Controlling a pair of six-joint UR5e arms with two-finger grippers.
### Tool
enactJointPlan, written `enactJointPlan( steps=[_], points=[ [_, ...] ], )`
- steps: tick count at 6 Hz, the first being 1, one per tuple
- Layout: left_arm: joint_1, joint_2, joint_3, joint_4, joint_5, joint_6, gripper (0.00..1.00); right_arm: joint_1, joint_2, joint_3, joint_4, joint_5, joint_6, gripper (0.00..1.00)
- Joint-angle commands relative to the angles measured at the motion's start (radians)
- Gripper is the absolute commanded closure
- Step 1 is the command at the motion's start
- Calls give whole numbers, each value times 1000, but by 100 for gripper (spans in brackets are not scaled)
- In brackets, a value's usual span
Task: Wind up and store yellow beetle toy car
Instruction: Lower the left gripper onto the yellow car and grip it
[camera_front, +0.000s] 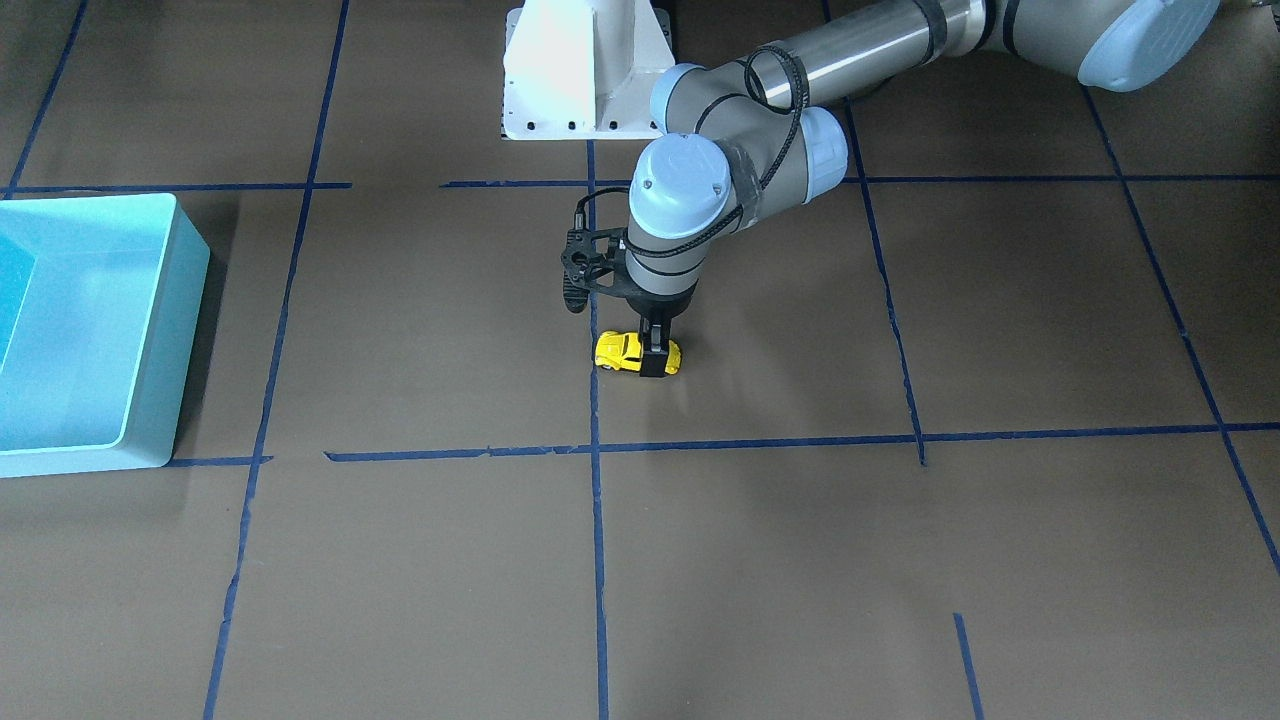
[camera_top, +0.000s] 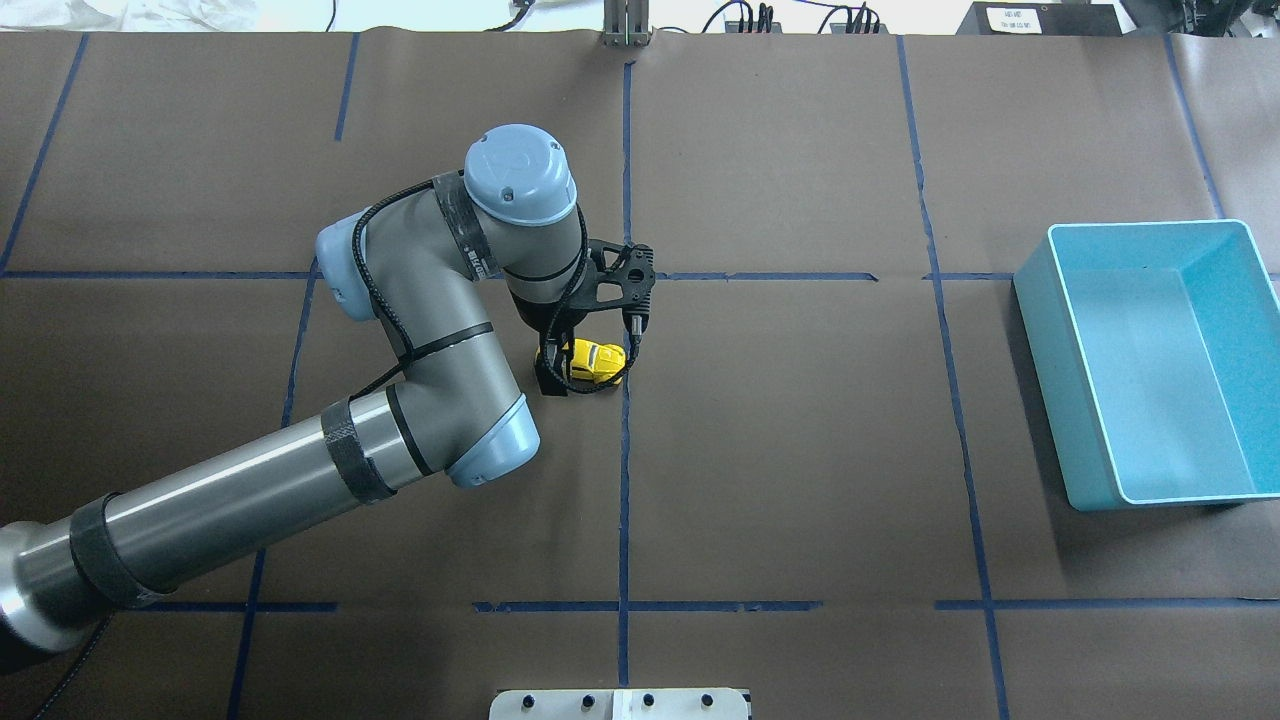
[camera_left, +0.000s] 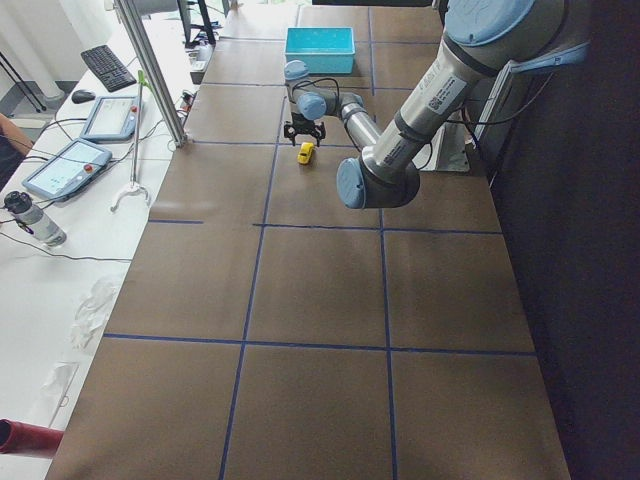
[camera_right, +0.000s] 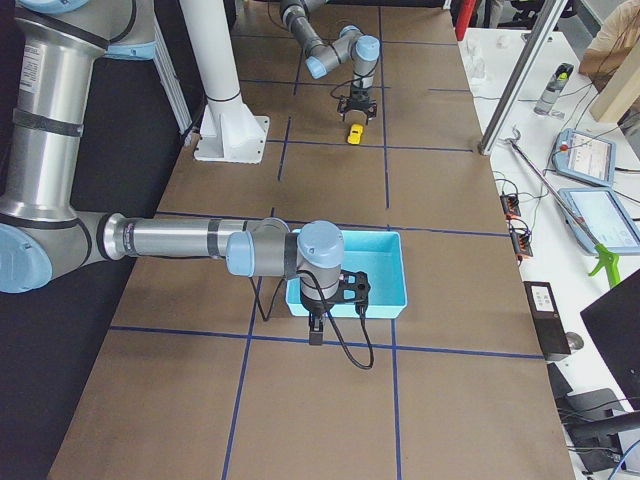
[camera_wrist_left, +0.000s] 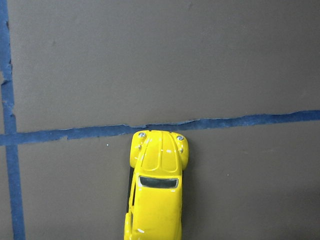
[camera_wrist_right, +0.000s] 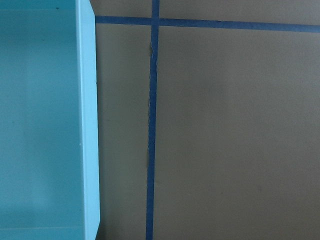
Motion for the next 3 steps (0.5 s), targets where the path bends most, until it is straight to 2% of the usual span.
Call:
enactJointPlan(
  steps=[1, 3],
  points=[
    [2, -13, 23, -15, 0, -10, 0, 0, 0, -6, 2, 2, 0, 0],
    [30, -15, 32, -19, 43, -10, 0, 0, 0, -6, 8, 2, 0, 0]
  ],
)
